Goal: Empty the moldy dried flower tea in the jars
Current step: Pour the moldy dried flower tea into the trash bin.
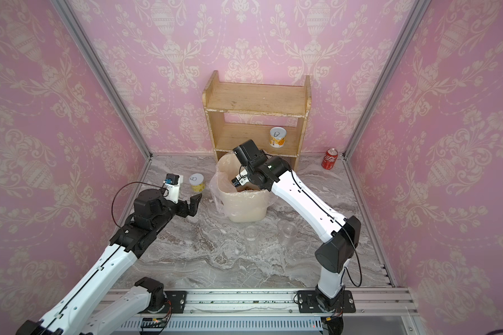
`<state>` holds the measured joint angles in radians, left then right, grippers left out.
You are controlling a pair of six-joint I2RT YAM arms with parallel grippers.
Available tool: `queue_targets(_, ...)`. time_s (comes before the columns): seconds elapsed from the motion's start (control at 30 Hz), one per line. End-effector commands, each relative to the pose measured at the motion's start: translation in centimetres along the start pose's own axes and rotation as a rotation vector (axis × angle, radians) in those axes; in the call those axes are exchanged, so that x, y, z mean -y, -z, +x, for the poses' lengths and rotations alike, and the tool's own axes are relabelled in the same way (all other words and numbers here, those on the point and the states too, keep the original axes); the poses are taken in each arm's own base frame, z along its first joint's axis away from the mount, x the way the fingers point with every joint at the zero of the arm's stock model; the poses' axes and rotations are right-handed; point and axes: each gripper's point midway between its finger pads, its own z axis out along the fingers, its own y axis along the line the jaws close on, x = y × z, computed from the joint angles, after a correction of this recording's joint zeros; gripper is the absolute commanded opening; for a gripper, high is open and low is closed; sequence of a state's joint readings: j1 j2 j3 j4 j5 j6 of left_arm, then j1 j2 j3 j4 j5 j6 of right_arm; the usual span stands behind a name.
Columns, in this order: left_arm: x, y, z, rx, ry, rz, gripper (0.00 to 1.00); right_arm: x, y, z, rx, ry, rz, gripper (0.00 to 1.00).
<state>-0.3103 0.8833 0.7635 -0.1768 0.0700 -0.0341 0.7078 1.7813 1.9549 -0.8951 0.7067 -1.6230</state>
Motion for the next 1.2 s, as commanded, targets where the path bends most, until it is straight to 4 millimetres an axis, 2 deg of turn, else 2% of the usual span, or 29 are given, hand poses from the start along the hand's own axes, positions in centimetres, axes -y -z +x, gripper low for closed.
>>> queue_targets(0.0, 0.0, 0.0, 0.1, 0.005, -0.012, 0.005, 0.99, -1.0, -0.2, -0.5, -0.002, 0.009, -0.026, 0.00)
queue_targets(0.1, 0.0, 0.1, 0.1, 0.009, -0.013, 0.005, 0.99, -2.1, -1.2, -1.5, 0.005, 0.027, -0.067, 0.00)
queue_targets(0.2, 0.0, 0.2, 0.1, 0.012, -0.010, 0.004, 0.99, -1.5, -1.1, -1.5, 0.009, 0.003, -0.056, 0.00)
queue_targets(0.3, 0.0, 0.3, -0.1, 0.018, -0.007, 0.008, 0.99, 0.3, 0.3, -0.8, 0.041, -0.082, -0.006, 0.00)
queue_targets(0.43, 0.5, 0.7, -1.2, 0.045, 0.028, 0.030, 0.99, 1.1, 2.2, -0.1, 0.130, -0.244, 0.017, 0.00)
queue_targets(0.5, 1.3, 1.0, -2.6, 0.074, 0.078, 0.077, 0.99, 1.3, 3.3, -0.3, 0.223, -0.365, 0.006, 0.00)
queue_targets(0.63, 4.0, 1.9, -6.9, 0.112, 0.185, 0.245, 0.99, 2.2, 5.5, -1.2, 0.473, -0.649, -0.004, 0.00)
queue_targets(0.8, 5.1, 2.4, -12.5, 0.150, 0.431, 0.357, 0.99, 2.5, 6.2, -1.1, 0.679, -0.911, 0.003, 0.00)
queue_targets(0.9, 6.0, 2.6, -15.1, 0.177, 0.579, 0.454, 0.99, 2.0, 6.3, -1.1, 0.742, -0.975, 0.006, 0.00)
queue_targets(1.0, 8.0, 2.1, -17.1, 0.116, 0.689, 0.601, 0.96, 1.6, 6.4, -1.2, 0.780, -1.003, -0.001, 0.00)
queue_targets(1.17, 11.2, 1.6, -20.1, 0.037, 0.819, 0.893, 0.82, 1.1, 6.8, -1.5, 0.812, -0.977, 0.009, 0.00)
